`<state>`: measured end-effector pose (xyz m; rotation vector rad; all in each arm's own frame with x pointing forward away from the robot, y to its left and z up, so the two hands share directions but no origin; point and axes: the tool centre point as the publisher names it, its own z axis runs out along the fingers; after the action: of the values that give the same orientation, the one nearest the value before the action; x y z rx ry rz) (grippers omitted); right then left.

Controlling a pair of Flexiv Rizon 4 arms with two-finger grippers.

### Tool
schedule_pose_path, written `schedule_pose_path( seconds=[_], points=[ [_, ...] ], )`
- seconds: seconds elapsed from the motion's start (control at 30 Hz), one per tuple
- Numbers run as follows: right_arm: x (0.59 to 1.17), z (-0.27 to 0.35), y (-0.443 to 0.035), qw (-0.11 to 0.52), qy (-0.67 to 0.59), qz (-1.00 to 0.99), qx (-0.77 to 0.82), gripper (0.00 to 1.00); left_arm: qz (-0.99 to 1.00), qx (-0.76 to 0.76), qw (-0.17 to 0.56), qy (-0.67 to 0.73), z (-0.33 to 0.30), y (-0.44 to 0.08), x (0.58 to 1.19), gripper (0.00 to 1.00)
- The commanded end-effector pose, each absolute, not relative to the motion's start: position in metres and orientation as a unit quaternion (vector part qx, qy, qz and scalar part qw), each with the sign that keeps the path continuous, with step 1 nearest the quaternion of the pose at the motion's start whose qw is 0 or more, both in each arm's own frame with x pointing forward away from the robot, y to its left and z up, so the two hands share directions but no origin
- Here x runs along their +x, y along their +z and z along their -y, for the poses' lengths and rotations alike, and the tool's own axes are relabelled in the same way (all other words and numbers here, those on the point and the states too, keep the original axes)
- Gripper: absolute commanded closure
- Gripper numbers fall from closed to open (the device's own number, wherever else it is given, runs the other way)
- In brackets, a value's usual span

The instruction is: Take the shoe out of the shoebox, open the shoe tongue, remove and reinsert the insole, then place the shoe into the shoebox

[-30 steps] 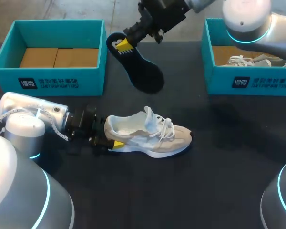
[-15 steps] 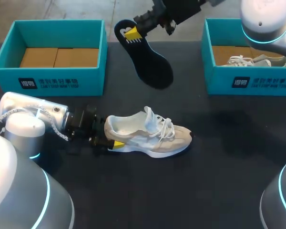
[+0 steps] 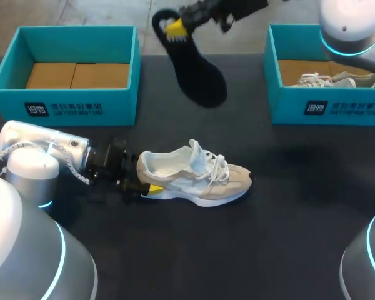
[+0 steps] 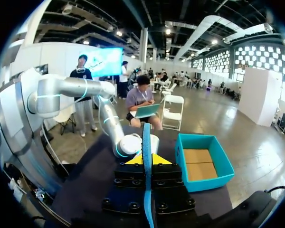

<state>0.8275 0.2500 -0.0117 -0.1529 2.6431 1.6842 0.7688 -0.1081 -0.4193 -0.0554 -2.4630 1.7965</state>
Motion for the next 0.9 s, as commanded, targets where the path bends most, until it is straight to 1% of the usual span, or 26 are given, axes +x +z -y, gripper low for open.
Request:
schedule_pose_path(
  seconds=[0.03, 0.2, 0.53, 0.9],
  points=[
    [0.817, -0.216, 0.011, 0.013, 0.548, -0.836, -0.022, 1.0, 0.808, -0.018, 0.047, 0.588, 0.108, -0.421, 0.77, 1.0],
    [0.815, -0.199, 0.031, 0.008, 0.56, -0.828, -0.001, 1.0, 0.808, -0.018, 0.047, 0.588, 0.108, -0.421, 0.77, 1.0],
    [0.809, -0.162, 0.062, -0.041, 0.581, -0.812, 0.034, 1.0, 0.808, -0.018, 0.047, 0.588, 0.108, -0.421, 0.77, 1.0],
    [0.815, -0.12, 0.105, -0.033, 0.599, -0.796, 0.084, 1.0, 0.808, -0.018, 0.047, 0.588, 0.108, -0.421, 0.77, 1.0]
  ],
)
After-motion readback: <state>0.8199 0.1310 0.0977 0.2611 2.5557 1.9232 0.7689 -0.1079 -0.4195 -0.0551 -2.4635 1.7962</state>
